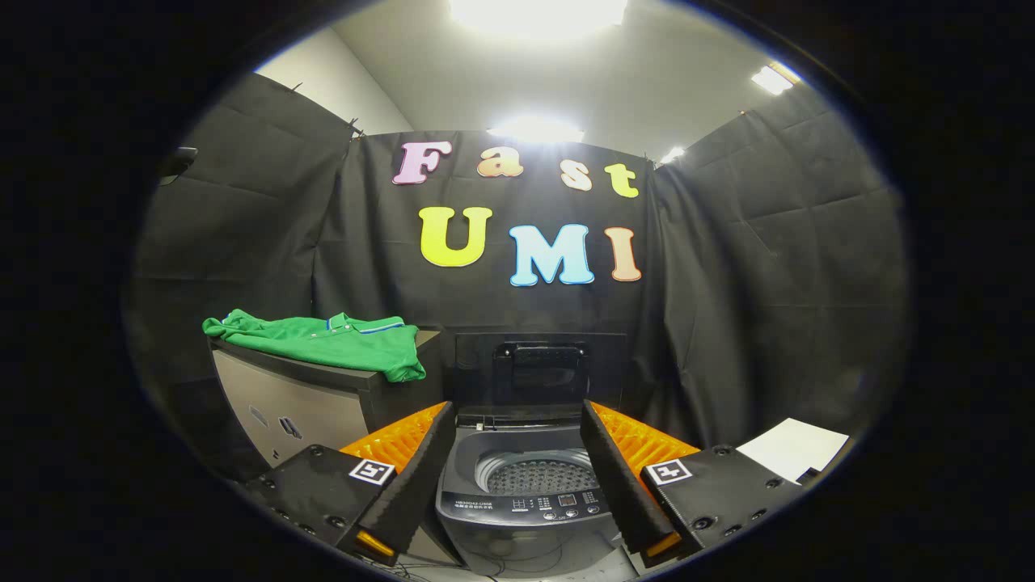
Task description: Put the clothes into the washing machine and then close the washing machine lid.
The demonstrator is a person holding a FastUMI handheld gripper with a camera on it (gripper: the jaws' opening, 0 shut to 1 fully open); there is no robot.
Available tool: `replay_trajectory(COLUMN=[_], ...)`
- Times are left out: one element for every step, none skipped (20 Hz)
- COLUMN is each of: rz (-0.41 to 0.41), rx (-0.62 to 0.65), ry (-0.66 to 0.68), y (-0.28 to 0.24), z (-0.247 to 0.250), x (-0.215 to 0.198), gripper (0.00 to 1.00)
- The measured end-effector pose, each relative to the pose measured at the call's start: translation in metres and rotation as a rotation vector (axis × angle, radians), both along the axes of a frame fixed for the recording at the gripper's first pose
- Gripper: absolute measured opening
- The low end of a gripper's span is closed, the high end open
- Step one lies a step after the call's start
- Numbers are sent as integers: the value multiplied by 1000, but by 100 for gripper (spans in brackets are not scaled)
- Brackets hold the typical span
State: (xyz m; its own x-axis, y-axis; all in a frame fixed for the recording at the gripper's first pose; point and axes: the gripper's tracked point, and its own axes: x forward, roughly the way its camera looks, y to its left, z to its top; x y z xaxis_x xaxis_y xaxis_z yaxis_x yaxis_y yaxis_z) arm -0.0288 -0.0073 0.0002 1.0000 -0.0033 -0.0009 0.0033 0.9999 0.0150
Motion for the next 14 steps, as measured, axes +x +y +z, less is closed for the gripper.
replay_trajectory(rz=[1, 1, 2, 3, 2, 2, 3, 4, 5, 5, 7, 6, 6, 6], rx=[-3, -5, -7, -7, -6, -5, -3, -2, -4, -6, -7, -7, -6, -4], ry=[-2, -4, -7, -10, -10, -8, -6, -6, -8, -10, -14, -16, -17, -17], y=[0, -2, -2, -2, -3, -4, -4, -4, -3, -3, -4, -4, -5, -4], z=[1, 2, 3, 4, 4, 3, 3, 4, 5, 8, 9, 9, 10, 10], x=[-1, -2, -5, -6, -6, -6, -7, -7, -8, -7, -7, -8, -8, -7], gripper=[97, 97, 97, 97, 97, 97, 97, 97, 97, 97, 97, 97, 97, 97])
